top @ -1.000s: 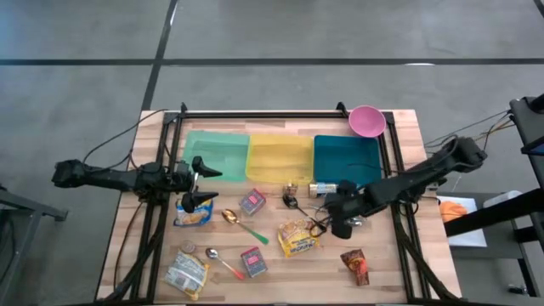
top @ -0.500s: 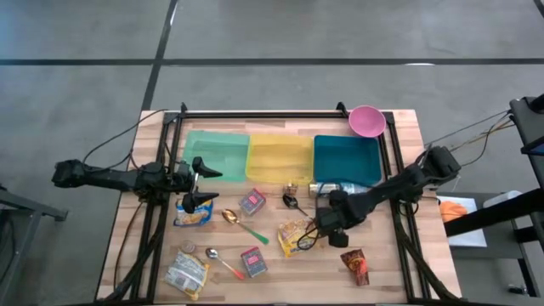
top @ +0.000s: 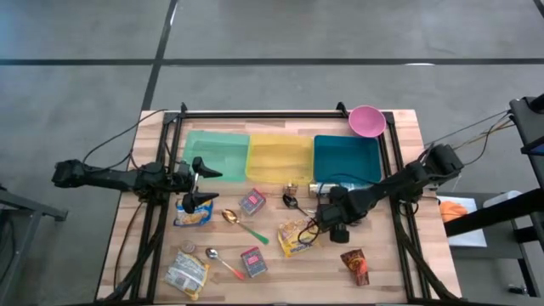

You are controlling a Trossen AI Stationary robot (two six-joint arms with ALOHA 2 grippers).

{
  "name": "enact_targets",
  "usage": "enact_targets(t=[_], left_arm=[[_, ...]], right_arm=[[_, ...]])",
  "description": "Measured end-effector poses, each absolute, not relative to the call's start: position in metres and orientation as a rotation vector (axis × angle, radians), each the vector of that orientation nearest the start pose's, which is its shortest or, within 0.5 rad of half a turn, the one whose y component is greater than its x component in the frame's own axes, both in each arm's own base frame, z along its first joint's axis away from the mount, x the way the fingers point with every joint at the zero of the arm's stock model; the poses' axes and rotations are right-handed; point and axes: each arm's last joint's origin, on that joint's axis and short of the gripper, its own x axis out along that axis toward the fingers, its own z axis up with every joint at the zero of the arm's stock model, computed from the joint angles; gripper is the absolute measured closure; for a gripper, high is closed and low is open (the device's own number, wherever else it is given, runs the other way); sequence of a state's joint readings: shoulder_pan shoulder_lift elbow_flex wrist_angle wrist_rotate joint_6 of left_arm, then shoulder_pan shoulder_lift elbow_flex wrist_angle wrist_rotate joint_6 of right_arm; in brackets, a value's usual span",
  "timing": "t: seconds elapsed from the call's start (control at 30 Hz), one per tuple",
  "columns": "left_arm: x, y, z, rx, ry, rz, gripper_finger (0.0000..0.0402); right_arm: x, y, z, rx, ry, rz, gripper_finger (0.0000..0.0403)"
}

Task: Pick & Place Food Item
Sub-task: Put the silver spoon into the blue bin

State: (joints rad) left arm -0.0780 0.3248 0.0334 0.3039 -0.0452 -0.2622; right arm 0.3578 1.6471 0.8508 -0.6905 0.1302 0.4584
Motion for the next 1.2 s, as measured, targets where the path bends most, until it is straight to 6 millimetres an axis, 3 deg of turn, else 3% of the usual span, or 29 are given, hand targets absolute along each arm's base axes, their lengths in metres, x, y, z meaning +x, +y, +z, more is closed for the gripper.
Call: enact_targets(t=[0.23,0.63,0.9,1.2], left_arm=[[0.118,-0.008,0.174,-0.27,0.011,-0.032,0.0021],[0.118,-0.008,0.174,-0.288,0.012,-0.031,0.0021],[0.118,-0.008,0.174,-0.288,0.012,-0.031,0.0021],[0.118,-0.008,0.174,-0.288,0.012,-0.031,0.0021]], right_arm=[[0.241,0.082,0.127,0.034,1.439,-0.154,0.0243],[0.241,0.081,0.126,0.033,1.442,-0.138,0.0382],[0.243,0.083,0.131,0.059,1.435,-0.13,0.0385],[0.242,0.083,0.164,0.142,1.35,-0.118,0.0387]])
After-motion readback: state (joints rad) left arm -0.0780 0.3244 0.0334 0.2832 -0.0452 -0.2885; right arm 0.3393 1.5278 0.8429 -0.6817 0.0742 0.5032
